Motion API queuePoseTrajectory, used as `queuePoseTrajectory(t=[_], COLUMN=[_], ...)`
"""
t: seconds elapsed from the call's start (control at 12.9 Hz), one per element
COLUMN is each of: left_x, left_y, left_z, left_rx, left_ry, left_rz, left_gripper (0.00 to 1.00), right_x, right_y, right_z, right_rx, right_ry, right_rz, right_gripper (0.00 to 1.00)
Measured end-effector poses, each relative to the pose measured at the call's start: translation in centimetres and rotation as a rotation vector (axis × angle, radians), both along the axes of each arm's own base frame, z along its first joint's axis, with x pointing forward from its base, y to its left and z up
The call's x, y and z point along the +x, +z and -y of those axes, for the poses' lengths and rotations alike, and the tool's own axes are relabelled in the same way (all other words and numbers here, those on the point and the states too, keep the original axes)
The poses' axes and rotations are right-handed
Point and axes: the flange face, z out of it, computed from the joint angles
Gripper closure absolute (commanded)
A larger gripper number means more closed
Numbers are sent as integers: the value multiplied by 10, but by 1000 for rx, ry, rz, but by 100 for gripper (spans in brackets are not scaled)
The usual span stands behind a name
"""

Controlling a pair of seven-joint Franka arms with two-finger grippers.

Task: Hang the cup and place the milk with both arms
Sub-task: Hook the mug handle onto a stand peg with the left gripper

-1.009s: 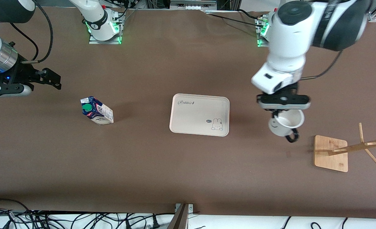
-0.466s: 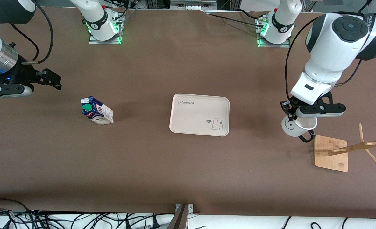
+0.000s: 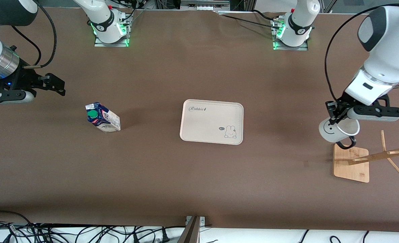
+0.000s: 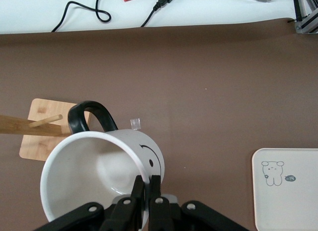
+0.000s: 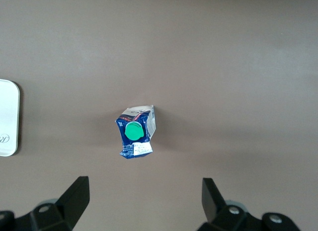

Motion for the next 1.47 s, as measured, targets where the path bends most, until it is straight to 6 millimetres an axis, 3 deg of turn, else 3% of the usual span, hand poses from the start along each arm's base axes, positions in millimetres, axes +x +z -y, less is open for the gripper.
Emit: queuePoseTrajectory(t=[0.39, 0.85, 1.47], left_x=[-2, -6, 6], left_y=[8, 9, -4], left_z=[-47, -112, -117], left_rx=[48, -28, -24], left_ry=[-109, -99, -123], left_rz=[6, 22, 62], left_gripper=[100, 100, 100], right_x=[0, 0, 1], right_y=[0, 0, 1], right_z=[0, 0, 0], right_rx=[0, 0, 1], right_ry=[0, -1, 0], right_rz=[0, 0, 5], right_gripper=[0, 0, 0])
